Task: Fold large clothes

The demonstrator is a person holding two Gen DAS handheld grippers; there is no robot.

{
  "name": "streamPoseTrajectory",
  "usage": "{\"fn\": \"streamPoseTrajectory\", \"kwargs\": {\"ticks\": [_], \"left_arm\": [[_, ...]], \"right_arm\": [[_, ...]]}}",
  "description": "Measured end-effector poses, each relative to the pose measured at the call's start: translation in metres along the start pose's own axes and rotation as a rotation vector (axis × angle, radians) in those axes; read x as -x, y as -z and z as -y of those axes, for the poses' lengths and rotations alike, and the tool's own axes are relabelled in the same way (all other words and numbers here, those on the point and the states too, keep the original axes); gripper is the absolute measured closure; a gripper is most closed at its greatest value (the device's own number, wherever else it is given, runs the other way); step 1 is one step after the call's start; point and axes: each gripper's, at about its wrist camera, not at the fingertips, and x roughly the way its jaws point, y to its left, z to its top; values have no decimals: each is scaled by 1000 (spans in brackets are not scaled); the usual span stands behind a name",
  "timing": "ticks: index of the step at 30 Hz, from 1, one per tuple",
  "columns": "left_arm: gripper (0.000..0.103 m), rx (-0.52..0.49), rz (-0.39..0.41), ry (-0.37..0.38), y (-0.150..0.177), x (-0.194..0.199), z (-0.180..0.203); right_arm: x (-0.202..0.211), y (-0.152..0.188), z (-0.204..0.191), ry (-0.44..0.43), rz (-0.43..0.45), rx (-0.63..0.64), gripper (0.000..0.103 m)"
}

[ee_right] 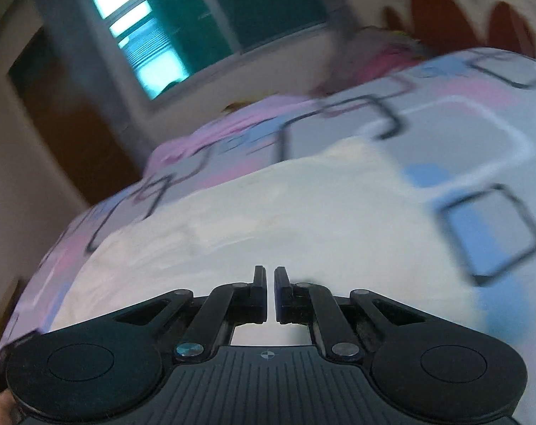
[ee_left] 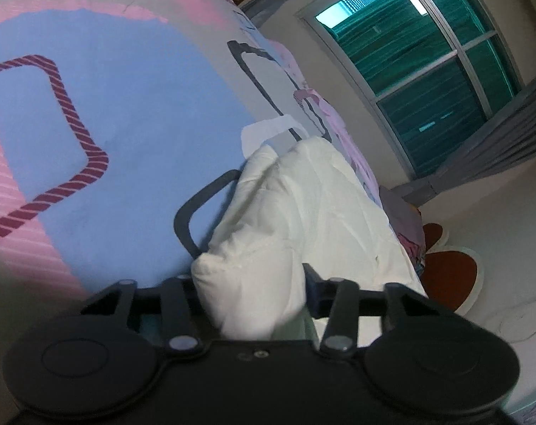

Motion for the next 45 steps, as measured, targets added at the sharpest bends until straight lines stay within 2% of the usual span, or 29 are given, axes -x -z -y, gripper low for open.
{"fn": "streamPoseTrajectory", "kwargs": {"ticks": [1,5,11,14,15,20,26,30,31,32,33,35,38,41,42,43,45], "left_arm": [[67,-14,2,-1,1,1,2],[67,-46,7,-11,2,4,7],[65,-107,-13,-23,0,6,13],[74,-131,-3,-10,-1,10,18],[78,-152,8,0,-1,13,23],[79,-260,45,39,-2,25,52],[80,-360,62,83,-2,35,87],[80,-418,68,85,0,41,112],[80,-437,72,90,1,42,118],[80,-471,77,86,3,44,127],[80,-500,80,83,5,46,133],[80,-555,83,84,12,49,148],[80,-618,85,78,25,55,172],[80,-722,96,86,46,63,206],[80,-759,100,86,54,65,219],[80,-797,100,82,62,66,232],[80,-869,88,78,78,63,258]], "right_arm": [[-9,1,-10,-14,-12,24,102],[-37,3,-41,-21,-41,77,103],[-58,11,-58,-34,-84,107,103],[-84,26,-57,38,-174,126,103],[-90,30,-54,46,-180,122,103],[-106,35,-40,45,-194,118,103],[-106,41,-32,32,-191,97,103],[-101,30,-33,38,-235,57,103],[-93,26,-34,42,-224,41,103],[-81,23,-37,12,-178,41,103],[-79,24,-38,3,-185,51,103],[-94,34,-32,-15,-267,44,103],[-101,38,-24,-58,-268,50,103],[-100,32,-13,-119,-297,45,103],[-92,27,-2,-137,-292,5,103],[-77,21,11,-165,-240,-45,103],[-54,13,34,-163,-190,-62,103]]}}
